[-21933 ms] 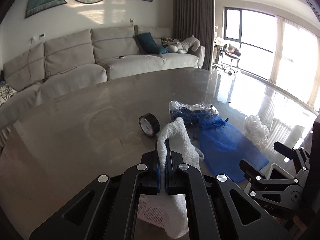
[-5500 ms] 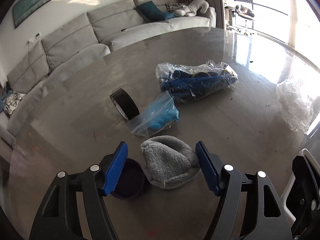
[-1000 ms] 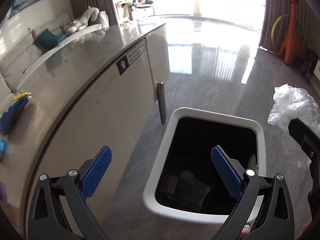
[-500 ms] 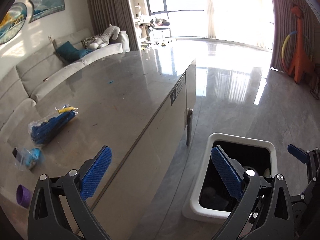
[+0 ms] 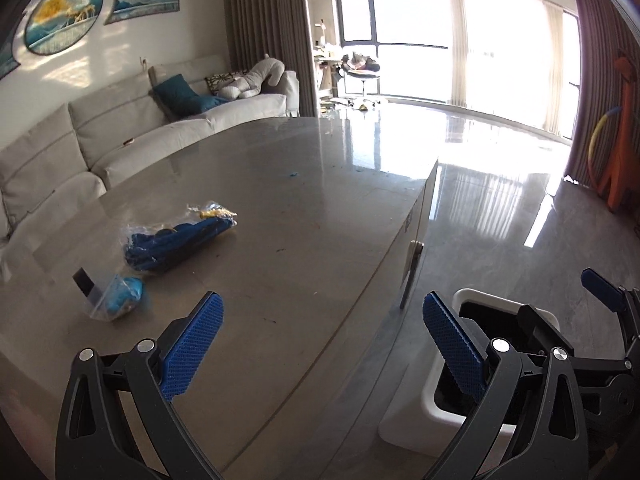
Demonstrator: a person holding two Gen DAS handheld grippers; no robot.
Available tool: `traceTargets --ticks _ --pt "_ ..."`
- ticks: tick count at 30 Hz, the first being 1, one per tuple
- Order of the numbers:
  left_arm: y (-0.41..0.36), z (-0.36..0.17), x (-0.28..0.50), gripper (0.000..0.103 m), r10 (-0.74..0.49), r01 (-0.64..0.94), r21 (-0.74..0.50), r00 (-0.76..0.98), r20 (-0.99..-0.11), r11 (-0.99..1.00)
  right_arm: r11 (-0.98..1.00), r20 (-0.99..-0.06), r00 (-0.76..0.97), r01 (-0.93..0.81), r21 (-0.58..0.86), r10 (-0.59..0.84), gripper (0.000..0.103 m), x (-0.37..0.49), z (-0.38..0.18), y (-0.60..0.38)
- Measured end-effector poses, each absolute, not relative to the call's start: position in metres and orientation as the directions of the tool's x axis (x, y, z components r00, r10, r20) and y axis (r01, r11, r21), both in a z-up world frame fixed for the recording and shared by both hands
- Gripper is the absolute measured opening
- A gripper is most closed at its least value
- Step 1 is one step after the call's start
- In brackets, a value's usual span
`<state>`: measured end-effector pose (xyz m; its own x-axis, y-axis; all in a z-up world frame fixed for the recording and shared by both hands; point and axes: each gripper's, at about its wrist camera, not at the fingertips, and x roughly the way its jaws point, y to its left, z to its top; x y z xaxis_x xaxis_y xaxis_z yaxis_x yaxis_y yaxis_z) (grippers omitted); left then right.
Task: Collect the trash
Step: 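Move both grippers back over the table toward the purple lid, then grasp the purple round lid with the left gripper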
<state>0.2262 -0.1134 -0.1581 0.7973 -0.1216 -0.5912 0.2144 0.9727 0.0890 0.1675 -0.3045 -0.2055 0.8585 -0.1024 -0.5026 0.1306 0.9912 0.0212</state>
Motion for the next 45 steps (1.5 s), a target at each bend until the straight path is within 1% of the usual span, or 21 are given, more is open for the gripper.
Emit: traceTargets --ticks 7,11,15,19,24,28,31,32,33,34,36,38,40,43,45 --pt "-0.045 -0.151 0.243 0.098 0.070 -0.006 0.105 0.787 -0.613 0.994 1.000 -0.470 0.883 0.002 0.004 0.000 0.098 0.190 -0.189 -0.253" --pt "0.002 -0.152 0.242 0.098 0.198 -0.137 0.147 0.769 -0.608 0.980 0.996 -0.454 0.889 -0.083 -0.027 0.061 0.098 0.201 -0.181 -0.214" --pt "0.040 -0.156 0.243 0.098 0.217 -0.197 0.102 0.740 -0.636 0.975 0.987 -0.453 0.882 -0.159 -0.032 0.128 0.098 0.208 -0.180 -0.181" --pt "0.063 -0.163 0.247 0.098 0.257 -0.255 0.102 0.704 -0.662 0.962 0.974 -0.457 0.873 -0.221 -0.054 0.173 0.098 0.214 -0.182 -0.150" --pt "0.082 -0.181 0.257 0.098 0.281 -0.305 0.105 0.617 -0.735 0.946 0.964 -0.466 0.862 -0.259 -0.065 0.200 0.098 0.223 -0.183 -0.123" --pt "0.086 -0.199 0.267 0.098 0.274 -0.310 0.112 0.549 -0.790 0.944 0.962 -0.458 0.861 -0.270 -0.045 0.220 0.098 0.228 -0.180 -0.109" --pt "0.094 -0.201 0.265 0.098 0.245 -0.326 0.062 0.554 -0.795 0.943 0.961 -0.451 0.863 -0.274 -0.034 0.230 0.098 0.231 -0.177 -0.101" --pt "0.097 -0.201 0.264 0.094 0.222 -0.323 0.037 0.555 -0.802 0.946 0.961 -0.450 0.862 -0.275 -0.033 0.231 0.098 0.232 -0.176 -0.099" --pt "0.099 -0.201 0.263 0.084 0.196 -0.318 0.009 0.562 -0.804 0.948 0.960 -0.451 0.861 -0.277 -0.032 0.233 0.098 0.232 -0.175 -0.097" --pt "0.099 -0.200 0.262 0.077 0.204 -0.321 0.013 0.569 -0.797 0.947 0.960 -0.453 0.860 -0.278 -0.032 0.235 0.098 0.233 -0.175 -0.095" --pt "0.095 -0.199 0.260 0.057 0.195 -0.302 0.013 0.583 -0.789 0.953 0.960 -0.455 0.858 -0.280 -0.030 0.236 0.098 0.234 -0.175 -0.092" --pt "0.090 -0.199 0.258 0.046 0.186 -0.281 0.016 0.591 -0.785 0.959 0.959 -0.458 0.856 -0.283 -0.025 0.240 0.098 0.235 -0.176 -0.090" --pt "0.089 -0.200 0.259 0.046 0.169 -0.267 0.005 0.594 -0.787 0.964 0.958 -0.460 0.853 -0.286 -0.021 0.245 0.098 0.236 -0.175 -0.087" --pt "0.096 -0.198 0.257 0.046 0.123 -0.261 -0.049 0.599 -0.791 0.964 0.956 -0.460 0.850 -0.294 -0.010 0.256 0.098 0.240 -0.172 -0.084" --pt "0.105 -0.197 0.253 0.046 0.113 -0.266 -0.065 0.604 -0.789 0.962 0.952 -0.459 0.847 -0.305 -0.009 0.267 0.098 0.244 -0.170 -0.077"
